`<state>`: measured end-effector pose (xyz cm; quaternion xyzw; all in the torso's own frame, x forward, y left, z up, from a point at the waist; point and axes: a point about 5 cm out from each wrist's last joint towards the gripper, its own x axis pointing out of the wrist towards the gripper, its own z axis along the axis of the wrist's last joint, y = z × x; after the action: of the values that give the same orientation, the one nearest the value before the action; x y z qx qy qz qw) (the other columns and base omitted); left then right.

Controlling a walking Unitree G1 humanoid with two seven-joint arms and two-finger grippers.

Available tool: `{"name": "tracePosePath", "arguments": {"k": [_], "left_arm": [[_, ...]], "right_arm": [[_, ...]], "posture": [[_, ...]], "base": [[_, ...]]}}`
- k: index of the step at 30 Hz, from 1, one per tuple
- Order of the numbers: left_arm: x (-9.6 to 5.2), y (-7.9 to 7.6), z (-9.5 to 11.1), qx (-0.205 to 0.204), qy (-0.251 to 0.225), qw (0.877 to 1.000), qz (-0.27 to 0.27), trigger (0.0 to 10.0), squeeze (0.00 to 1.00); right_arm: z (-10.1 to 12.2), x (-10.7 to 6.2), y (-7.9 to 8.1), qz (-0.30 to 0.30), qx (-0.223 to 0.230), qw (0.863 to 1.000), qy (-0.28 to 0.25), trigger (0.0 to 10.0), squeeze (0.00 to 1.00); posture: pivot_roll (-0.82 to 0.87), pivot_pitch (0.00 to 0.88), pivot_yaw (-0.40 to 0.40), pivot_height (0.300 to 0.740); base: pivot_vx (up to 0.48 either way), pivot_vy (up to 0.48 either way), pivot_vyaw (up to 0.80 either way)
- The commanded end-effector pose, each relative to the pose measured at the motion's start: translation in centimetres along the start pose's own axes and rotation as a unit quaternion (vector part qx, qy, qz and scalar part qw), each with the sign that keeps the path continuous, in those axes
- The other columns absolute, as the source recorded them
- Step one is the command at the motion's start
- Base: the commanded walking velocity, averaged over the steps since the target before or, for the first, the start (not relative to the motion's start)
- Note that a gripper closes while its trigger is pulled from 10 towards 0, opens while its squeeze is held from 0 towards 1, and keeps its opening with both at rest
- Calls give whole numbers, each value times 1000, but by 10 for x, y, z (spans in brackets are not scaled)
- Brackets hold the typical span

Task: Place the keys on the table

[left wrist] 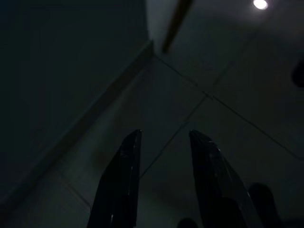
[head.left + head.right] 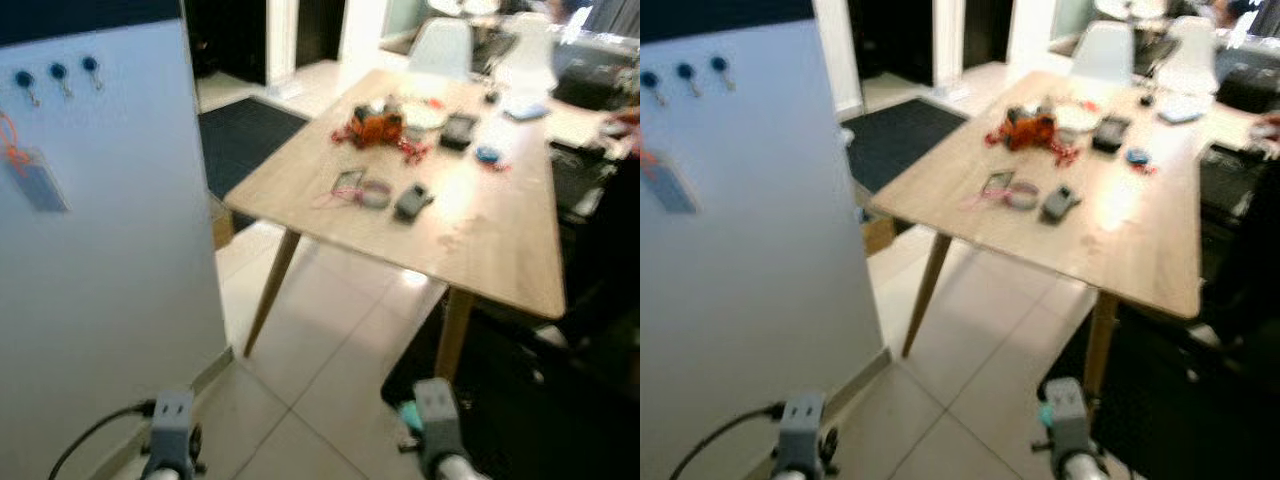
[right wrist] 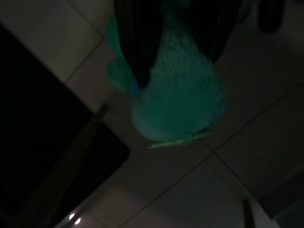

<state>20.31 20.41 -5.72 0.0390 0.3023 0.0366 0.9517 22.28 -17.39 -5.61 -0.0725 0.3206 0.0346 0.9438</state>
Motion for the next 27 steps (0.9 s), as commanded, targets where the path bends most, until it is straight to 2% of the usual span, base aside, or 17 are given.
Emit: {"name": "tracePosePath", "arguments": {"k": [1,27], "left_arm": [[0,-1,1,-2,-1,1000,0,10000,0],[0,2,0,-40,-3,999,24,10000,0]], "right_arm": [[-5,-2,-7,-8,-4,1000,9,10000,0],[-3,-1,-9,-3,-15,1000,8,10000,0]], "posture": [[49,68,12,740],[40,70,-1,740]], "base": [[0,0,-800],[0,0,-800]]}}
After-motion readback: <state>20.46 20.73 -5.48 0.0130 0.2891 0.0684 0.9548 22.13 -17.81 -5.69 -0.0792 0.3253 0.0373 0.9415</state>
